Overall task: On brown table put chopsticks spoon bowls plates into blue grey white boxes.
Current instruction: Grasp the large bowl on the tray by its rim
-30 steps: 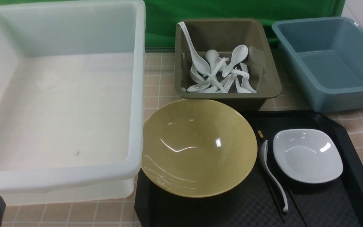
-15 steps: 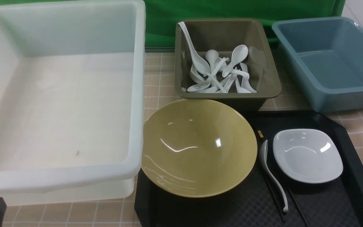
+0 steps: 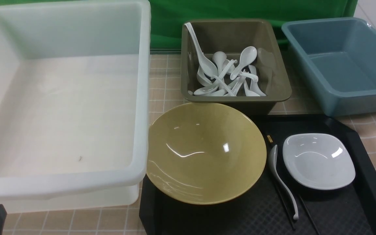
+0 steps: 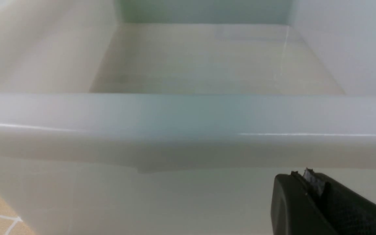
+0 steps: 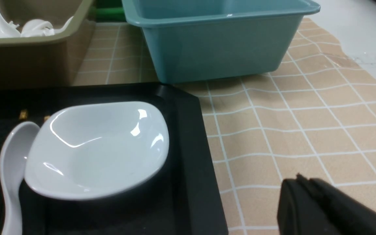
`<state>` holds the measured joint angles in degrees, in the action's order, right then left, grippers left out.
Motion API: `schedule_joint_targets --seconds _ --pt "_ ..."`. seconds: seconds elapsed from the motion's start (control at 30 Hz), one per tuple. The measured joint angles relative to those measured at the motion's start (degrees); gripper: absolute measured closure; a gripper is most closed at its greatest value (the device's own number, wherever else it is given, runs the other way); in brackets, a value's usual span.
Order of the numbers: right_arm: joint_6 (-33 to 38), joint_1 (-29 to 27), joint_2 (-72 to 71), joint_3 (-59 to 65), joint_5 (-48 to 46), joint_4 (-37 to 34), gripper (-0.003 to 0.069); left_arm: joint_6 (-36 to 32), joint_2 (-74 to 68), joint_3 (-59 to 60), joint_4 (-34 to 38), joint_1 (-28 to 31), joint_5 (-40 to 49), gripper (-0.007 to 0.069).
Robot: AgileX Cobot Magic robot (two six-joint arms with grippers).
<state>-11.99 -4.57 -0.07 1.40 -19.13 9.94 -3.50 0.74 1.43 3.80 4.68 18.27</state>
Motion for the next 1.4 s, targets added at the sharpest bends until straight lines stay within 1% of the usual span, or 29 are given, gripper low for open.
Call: schedule_joint_targets --seconds 0.1,0.23,0.27,0.33,0.37,0.4,0.47,0.6,0.67,0.73,0.8,0.83,0.87,0.9,0.97,1.0,1.03,1.07,1.1,1.13,1.23,1.27,1.3,1.33,1.37,1.4 --pt "0.06 0.0 0.0 0.0 0.05 0.06 0.058 -0.09 0.0 0.05 -1.35 0.0 -1.62 0.0622" --pt "0.17 0.0 0.0 0.18 2.71 1.13 0.0573 -0.14 0.0 0.05 -1.92 0.0 -9.9 0.0622" --pt "0.17 0.0 0.0 0.25 3.51 1.13 0.0573 -0.14 0.0 0.05 -1.92 0.0 -10.55 0.0622" --pt "0.17 0.0 0.07 0.29 11.72 1.32 0.057 -0.14 0.0 0.05 -1.96 0.0 -21.4 0.0622" --pt "0.17 0.0 0.07 0.29 13.38 1.32 0.057 -0.14 0.0 0.05 -1.96 0.0 -22.23 0.0622" --pt "0.17 0.0 0.08 0.29 20.46 1.38 0.0568 -0.14 0.0 0.05 -1.96 0.0 -28.95 0.0622" --pt "-0.57 0.0 0.15 0.29 28.76 1.54 0.0565 -0.14 0.0 0.05 -2.04 0.0 -36.07 0.0622" --pt "-6.68 0.0 0.15 0.29 46.26 1.69 0.0559 0.22 0.06 0.05 -2.06 -0.06 -48.64 0.0622" --pt "-8.7 0.0 0.15 0.29 53.18 1.69 0.0557 2.91 0.06 0.05 -2.06 -0.1 -54.77 0.0622" --pt "-9.57 0.0 0.15 0.29 57.25 1.69 0.0554 8.42 0.06 0.05 -2.06 -0.1 -61.0 0.0622" --pt "-10.1 0.0 0.15 0.29 60.26 1.69 0.0552 13.96 0.11 -0.07 -1.95 -0.1 -64.96 0.0622" --pt "-10.26 0.0 0.15 -0.06 60.87 1.8 0.0552 16.29 0.17 -0.69 -1.95 -0.1 -65.41 0.0622" --pt "-10.26 0.0 0.15 -1.77 59.78 1.8 0.0552 19.62 0.18 -2.89 -2.66 -0.1 -63.98 0.0622" --pt "-10.11 0.0 0.15 -3.05 58.18 1.8 0.0552 20.67 0.12 -5.25 -3.45 -0.1 -62.59 0.0622" --pt "-8.52 0.0 0.37 -9.94 50.59 1.87 0.0552 22.92 -1.3 -14.65 -8.7 -0.1 -52.86 0.0622" --pt "-8.36 0.0 0.51 -10.68 49.75 1.87 0.0552 22.98 -1.54 -15.61 -8.7 -0.1 -52.86 0.0622" --pt "-6.22 0.0 1.3 -16.65 43.16 1.82 0.0552 23.42 -3.67 -22.42 -12.79 -0.1 -45.28 0.0622" --pt "-3.34 0.0 2.38 -20.27 36.94 1.82 0.0552 23.82 -6.0 -27.75 -14.83 -0.1 -39.07 0.0622" --pt "-1.15 0.0 3.08 -22.95 32.48 1.75 0.0552 24.07 -7.37 -30.07 -16.01 -0.1 -35.52 0.0622" --pt "2.12 0.0 5.05 -26.51 25.53 1.7 0.0552 24.21 -10.91 -34.44 -17.23 -0.1 -31.56 0.0622" --pt "8.26 0.0 10.32 -30.77 9.08 1.7 0.0552 25.8 -19.07 -38.48 -17.67 -0.49 -27.38 0.0622" --pt "8.51 0.0 10.74 -30.77 9.08 1.7 0.0552 25.8 -19.68 -38.59 -17.67 -0.56 -27.21 0.0622" --pt "9.75 0.19 13.98 -30.31 0.73 1.62 0.0552 28.12 -25.01 -38.86 -17.61 -1.73 -24.94 0.0622" --pt "9.82 0.25 14.79 -30.18 -0.09 1.53 0.0552 28.12 -25.58 -38.86 -17.61 -1.91 -24.94 0.0622" --pt "10.03 0.47 15.99 -29.61 -3.23 1.24 0.0552 29.68 -27.85 -38.86 -17.61 -2.77 -23.15 0.0622" --pt "10.33 1.32 19.38 -28.64 -9.23 -1.13 0.0552 32.11 -32.12 -38.96 -17.53 -5.1 -20.34 0.0622"
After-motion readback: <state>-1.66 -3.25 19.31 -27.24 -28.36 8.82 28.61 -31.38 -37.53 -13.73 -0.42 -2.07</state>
